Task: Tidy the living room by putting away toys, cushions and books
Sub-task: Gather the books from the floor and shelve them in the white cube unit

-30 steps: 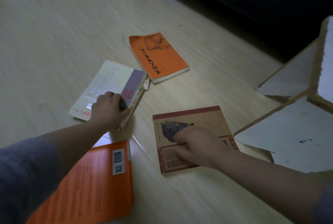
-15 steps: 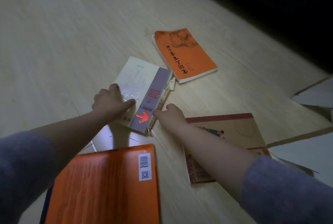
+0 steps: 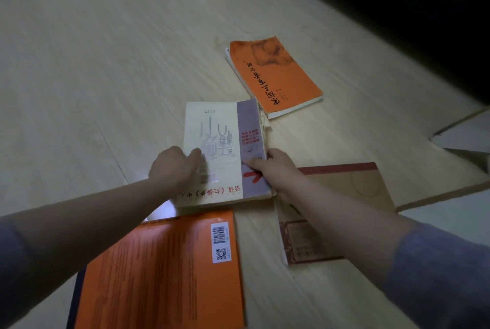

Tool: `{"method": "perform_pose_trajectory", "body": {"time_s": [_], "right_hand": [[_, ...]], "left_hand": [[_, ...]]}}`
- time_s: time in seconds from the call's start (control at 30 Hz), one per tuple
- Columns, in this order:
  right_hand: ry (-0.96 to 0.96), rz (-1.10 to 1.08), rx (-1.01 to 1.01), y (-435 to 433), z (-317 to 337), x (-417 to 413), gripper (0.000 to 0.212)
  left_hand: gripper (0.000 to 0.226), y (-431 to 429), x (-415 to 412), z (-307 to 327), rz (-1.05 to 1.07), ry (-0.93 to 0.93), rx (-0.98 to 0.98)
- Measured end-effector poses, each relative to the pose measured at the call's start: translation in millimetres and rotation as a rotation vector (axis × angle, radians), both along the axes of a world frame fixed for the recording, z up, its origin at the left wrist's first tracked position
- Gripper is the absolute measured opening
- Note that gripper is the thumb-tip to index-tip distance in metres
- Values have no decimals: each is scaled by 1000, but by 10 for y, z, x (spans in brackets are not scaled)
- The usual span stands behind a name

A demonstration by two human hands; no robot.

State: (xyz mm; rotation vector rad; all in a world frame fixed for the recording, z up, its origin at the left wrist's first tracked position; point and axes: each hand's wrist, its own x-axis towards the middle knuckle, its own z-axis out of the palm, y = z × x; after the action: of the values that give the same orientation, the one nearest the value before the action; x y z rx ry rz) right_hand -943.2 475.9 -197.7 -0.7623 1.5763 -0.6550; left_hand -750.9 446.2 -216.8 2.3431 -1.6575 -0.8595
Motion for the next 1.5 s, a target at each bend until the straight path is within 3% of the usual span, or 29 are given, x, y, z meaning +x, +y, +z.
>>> {"method": "perform_pose_trajectory", "body": {"time_s": [0.1,0.2,0.27,0.37,0.43,0.53,0.63,0.73,0.83,1.07,1.17,1.23,1.3,1.5], "right_hand": [[-20,104,-27,-13,295,-253,11],[18,214,-24,14,578,-559,10],[89,285,-22,68,696,-773,17],[152,317,0,184,784,-1056,24],[174,348,18,278,840,-1228,26],[200,435,36,440,967,-1432,16],[200,528,62,578,1051,-1493,10],[206,627,90,734,1099,-1575,20],[212,634,75,826,1079,-1654,16],[439,529,-6,990,971,-1823,21],[508,351,-136,1049,873,-1924,28],[608,201,-186,1109,826,-1942,46],[611,79,-144,1230,799,-1924,62],[386,-245,171,1510,644,-1867,75]], "left_hand": [[51,52,-8,61,-91,-38,-35],[52,85,-145,204,-80,-18,-235],[65,92,-270,348,-62,12,-336],[98,110,-488,542,-233,22,-367],[104,134,-656,608,-430,6,-375],[94,250,-1009,752,-760,117,-381],[81,330,-1292,839,-1103,35,-446],[77,315,-1478,893,-1228,-98,-360],[43,351,-1581,930,-1327,-149,-158],[25,589,-1703,792,-1280,26,32],[29,707,-1672,685,-1130,169,91],[24,710,-1630,614,-980,271,132],[24,654,-1606,589,-801,379,166],[38,506,-1627,632,-408,709,190]]}}
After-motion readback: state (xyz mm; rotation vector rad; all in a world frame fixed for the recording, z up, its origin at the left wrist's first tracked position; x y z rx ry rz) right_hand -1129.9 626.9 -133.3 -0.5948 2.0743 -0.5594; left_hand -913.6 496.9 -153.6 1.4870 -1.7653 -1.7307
